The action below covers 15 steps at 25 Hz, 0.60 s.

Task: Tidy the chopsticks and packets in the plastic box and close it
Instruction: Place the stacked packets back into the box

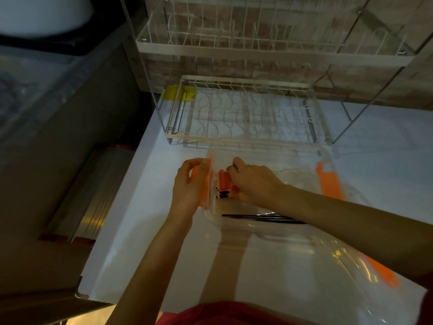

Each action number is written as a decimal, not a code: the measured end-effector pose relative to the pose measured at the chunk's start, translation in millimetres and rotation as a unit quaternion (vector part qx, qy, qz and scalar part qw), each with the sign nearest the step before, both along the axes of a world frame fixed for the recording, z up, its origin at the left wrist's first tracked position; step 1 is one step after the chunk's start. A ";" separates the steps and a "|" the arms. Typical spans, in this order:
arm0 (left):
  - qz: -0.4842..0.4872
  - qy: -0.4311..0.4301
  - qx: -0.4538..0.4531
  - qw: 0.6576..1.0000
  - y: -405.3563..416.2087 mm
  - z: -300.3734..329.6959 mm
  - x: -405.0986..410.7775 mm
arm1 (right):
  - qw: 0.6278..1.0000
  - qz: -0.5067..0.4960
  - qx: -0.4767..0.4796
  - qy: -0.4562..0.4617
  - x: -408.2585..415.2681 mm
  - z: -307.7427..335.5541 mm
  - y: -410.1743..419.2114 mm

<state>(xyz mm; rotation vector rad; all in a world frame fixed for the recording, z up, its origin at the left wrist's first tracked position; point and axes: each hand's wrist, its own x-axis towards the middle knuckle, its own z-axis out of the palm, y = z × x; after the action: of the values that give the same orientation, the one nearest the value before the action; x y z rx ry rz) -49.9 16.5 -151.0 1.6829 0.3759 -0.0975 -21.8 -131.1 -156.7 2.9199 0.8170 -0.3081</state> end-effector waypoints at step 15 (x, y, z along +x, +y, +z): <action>-0.017 -0.019 0.037 0.999 1.5 6.5 -0.7 | 0.999 -0.031 0.042 0.005 -1.3 10.1 -8.8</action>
<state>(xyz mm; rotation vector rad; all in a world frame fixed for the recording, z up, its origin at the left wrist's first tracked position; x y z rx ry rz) -50.6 18.0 -144.5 1.7618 0.3255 -0.0782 -23.2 -139.9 -146.6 3.0290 0.7598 -0.2999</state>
